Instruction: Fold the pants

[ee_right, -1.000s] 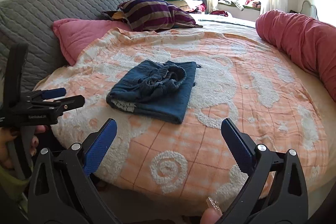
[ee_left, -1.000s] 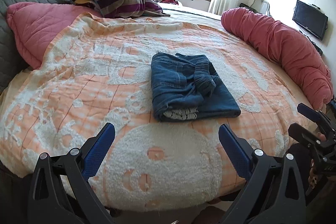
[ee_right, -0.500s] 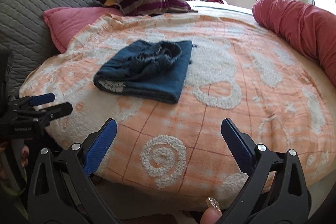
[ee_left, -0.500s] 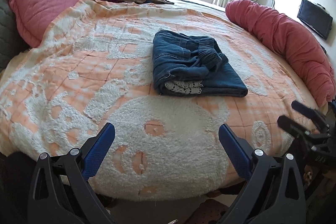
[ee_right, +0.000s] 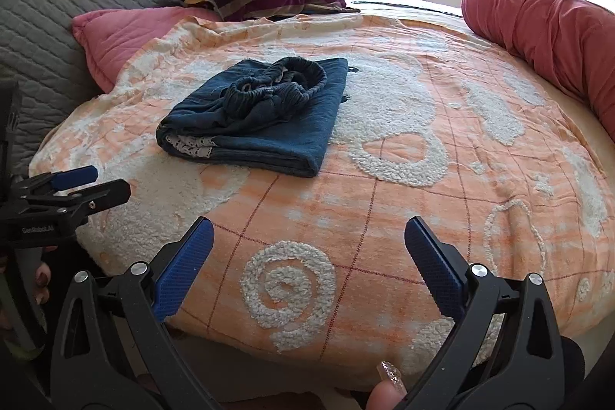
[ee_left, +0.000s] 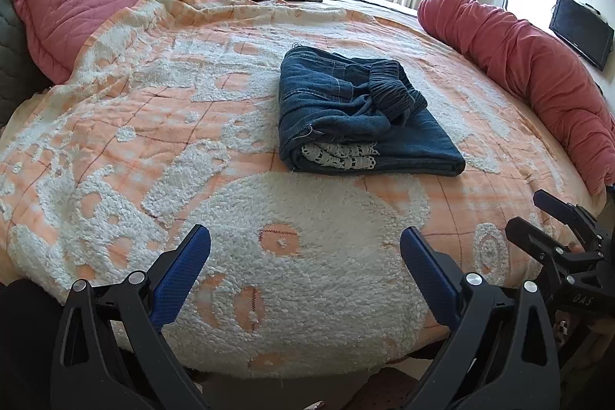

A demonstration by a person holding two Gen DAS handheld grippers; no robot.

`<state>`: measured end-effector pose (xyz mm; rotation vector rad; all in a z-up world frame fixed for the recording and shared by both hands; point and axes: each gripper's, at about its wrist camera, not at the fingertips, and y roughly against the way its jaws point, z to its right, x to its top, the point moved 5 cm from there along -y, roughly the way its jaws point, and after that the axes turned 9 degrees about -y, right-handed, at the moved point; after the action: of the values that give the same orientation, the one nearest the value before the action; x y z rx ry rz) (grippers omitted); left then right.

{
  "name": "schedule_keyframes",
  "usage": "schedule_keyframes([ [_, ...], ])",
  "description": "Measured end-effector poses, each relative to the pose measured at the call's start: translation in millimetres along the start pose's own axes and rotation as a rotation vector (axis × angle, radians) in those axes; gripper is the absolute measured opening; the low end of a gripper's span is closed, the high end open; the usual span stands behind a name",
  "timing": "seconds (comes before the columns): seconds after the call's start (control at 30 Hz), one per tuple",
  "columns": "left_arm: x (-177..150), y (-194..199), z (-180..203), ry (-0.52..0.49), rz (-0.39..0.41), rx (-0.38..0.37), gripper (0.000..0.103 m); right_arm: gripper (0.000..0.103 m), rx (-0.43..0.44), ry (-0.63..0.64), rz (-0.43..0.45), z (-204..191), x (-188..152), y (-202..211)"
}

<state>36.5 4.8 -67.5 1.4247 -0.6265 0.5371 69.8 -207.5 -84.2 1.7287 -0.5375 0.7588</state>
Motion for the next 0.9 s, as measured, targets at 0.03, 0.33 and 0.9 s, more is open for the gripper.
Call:
schedule_keyframes([
  [0.03, 0, 1, 0, 0.000, 0.002, 0.000, 0.099, 0.094, 0.002, 0.000, 0.001, 0, 0, 0],
  [0.33, 3, 7, 1, -0.002, 0.017, -0.002, 0.099, 0.094, 0.008, -0.005, -0.007, 0, 0, 0],
  [0.9, 6, 12, 1, 0.000, 0.025, 0.009, 0.099, 0.094, 0.005, -0.019, -0.003, 5, 1, 1],
])
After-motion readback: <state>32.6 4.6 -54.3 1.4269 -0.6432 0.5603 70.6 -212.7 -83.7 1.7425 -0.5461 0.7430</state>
